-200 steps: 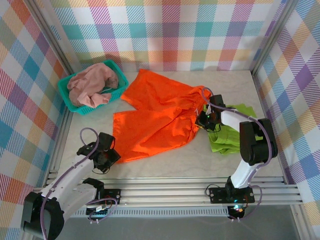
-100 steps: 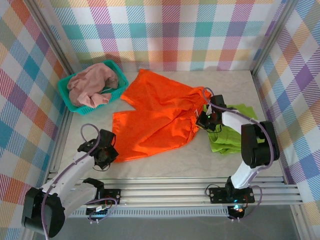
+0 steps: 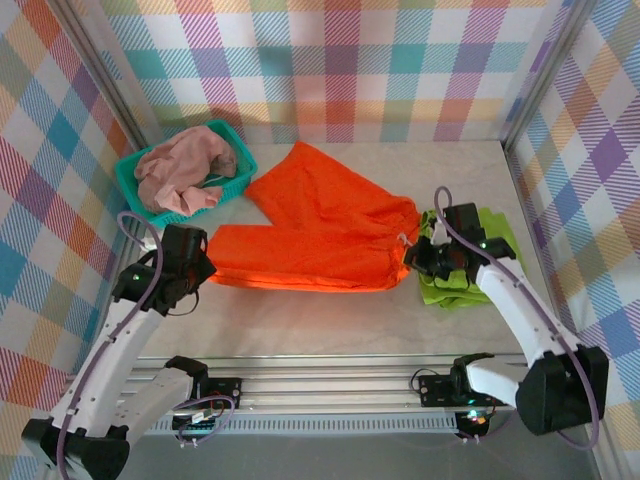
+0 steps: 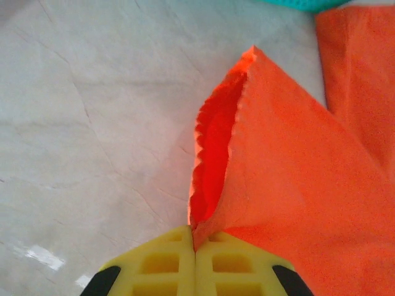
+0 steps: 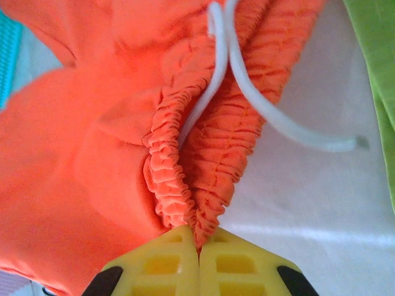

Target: Fold and stack the shorts

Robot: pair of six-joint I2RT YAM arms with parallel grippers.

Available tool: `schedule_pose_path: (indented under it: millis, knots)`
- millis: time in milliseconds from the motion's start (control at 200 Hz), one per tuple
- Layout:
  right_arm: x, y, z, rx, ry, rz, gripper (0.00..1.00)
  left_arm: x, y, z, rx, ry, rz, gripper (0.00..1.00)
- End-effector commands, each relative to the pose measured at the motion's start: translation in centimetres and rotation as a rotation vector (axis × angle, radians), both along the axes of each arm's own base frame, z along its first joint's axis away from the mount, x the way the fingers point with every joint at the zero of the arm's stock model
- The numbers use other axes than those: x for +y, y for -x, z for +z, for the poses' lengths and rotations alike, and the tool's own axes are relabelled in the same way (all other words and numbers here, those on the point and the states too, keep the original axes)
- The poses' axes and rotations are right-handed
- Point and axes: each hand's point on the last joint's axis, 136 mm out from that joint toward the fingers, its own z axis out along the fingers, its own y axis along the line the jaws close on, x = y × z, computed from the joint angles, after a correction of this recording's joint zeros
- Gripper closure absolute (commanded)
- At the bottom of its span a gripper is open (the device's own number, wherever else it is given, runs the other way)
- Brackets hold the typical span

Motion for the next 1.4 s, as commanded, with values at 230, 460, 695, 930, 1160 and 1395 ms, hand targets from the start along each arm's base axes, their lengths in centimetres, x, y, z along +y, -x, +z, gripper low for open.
schedule_pose_path:
  millis: [230,460,695,930,1160,1395]
  knots:
    - [2.6,10.8,-5.0,0.322,-0.028,0.158,1.00,4.2,0.8,9.2,-0.160,-0.209,0.058,1.00]
    - [4.5,11.4,-2.3,0.257,-0.059,0.202,1.00,6.1,1.7,15.9,-0.296,-0.303,0.109,1.00]
    - [5.4,12.6,-3.5,0.251,-0.051,0.326,0.58,4.4,0.0,12.3,-0.261,-0.255,0.039,1.00]
    - [4.9,6.2,0.2,0.004,0.079,0.244,0.25,3.2,-0.9,6.7,-0.175,-0.196,0.015,1.00]
    - [5.4,-4.5,-1.7,0.002,0.010,0.033,0.24,2.9,-1.0,4.9,-0.148,-0.182,0.011,1.00]
    - [8.7,-9.4,-7.5,0.154,-0.093,0.054,0.22,2.7,-1.0,3.8,-0.136,-0.167,0.007,1.00]
